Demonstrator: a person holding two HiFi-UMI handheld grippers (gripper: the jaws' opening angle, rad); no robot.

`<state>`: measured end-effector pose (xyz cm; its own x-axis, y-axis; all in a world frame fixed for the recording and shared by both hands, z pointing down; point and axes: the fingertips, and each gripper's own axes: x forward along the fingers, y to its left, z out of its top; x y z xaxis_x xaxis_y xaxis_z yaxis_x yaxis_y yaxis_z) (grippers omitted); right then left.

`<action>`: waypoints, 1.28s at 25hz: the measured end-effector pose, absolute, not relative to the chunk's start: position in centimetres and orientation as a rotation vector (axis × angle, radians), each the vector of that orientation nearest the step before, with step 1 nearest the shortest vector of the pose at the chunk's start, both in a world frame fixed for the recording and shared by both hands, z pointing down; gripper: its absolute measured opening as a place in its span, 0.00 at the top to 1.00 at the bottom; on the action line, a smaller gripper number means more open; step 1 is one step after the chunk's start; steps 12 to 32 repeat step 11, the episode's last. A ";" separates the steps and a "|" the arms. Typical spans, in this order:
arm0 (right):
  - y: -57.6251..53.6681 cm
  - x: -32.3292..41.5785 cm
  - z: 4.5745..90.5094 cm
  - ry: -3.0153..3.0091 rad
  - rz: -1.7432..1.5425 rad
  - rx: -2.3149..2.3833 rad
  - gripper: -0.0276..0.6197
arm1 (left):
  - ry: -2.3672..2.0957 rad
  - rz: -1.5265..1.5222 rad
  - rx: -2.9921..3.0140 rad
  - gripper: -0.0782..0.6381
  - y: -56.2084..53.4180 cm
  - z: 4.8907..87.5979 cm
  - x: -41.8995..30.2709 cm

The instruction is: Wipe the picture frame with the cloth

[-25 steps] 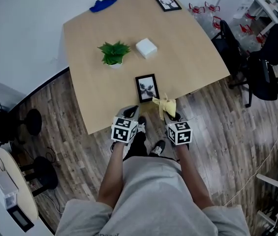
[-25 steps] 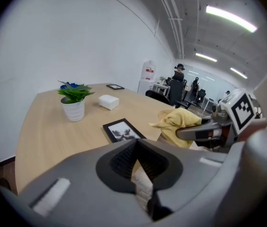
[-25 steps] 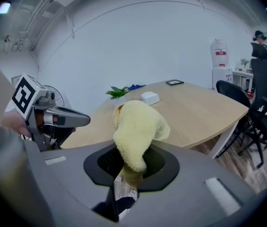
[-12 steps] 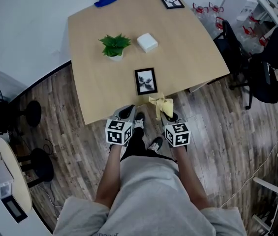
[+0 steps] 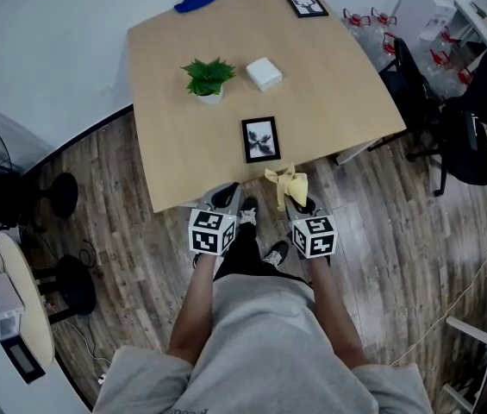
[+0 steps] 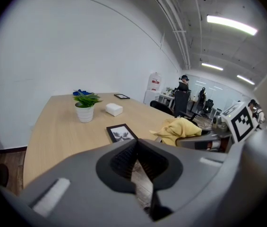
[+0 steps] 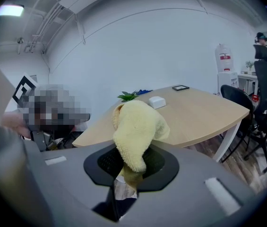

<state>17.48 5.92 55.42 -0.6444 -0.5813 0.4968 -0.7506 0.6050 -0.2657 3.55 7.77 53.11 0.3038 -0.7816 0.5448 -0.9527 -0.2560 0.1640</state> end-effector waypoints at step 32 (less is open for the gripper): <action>5.8 17.4 54.7 -2.499 0.641 1.101 0.87 | -1.568 0.496 2.142 0.82 8.3 52.0 3.3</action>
